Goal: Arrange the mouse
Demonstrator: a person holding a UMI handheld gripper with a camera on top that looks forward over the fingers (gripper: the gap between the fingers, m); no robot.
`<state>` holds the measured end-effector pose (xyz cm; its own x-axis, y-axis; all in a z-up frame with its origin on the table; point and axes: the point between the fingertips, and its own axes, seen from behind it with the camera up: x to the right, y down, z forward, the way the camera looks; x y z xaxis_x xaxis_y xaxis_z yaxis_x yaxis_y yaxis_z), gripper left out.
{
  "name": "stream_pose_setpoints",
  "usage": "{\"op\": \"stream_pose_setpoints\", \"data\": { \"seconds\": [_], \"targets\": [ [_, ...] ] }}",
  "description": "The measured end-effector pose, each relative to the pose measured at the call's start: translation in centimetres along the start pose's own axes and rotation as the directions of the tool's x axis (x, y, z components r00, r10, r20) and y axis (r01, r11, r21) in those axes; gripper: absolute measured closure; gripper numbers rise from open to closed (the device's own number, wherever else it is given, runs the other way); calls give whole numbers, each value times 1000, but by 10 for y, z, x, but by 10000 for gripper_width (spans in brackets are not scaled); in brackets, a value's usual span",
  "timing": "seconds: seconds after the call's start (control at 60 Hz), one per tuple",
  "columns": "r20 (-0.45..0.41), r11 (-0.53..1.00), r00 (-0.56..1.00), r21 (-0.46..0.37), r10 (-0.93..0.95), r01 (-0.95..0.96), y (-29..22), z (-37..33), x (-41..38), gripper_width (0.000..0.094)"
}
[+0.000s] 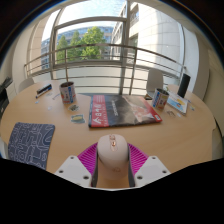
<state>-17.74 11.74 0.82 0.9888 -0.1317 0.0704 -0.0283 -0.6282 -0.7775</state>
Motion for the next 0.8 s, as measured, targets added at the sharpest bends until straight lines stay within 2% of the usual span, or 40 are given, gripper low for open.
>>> {"op": "stream_pose_setpoints", "data": {
  "seconds": [0.133,0.233,0.317,0.4,0.467,0.533,0.617,0.8],
  "targets": [
    [-37,988,998,145,51,-45,-77,-54,-11,514],
    [23,964,998,259,60,-64,-131,-101,-70,515],
    [92,953,995,296,35,-61,-154,-126,-137,516],
    [184,967,983,247,16,-63,-133,-121,-212,517],
    [215,982,976,185,-19,-22,-96,-105,-266,517],
    [224,993,974,116,-40,15,-48,-79,-299,516],
    [211,998,977,48,-43,34,-13,-58,-319,508],
    [179,997,981,-8,-71,73,22,-39,-325,349]
  ]
}}
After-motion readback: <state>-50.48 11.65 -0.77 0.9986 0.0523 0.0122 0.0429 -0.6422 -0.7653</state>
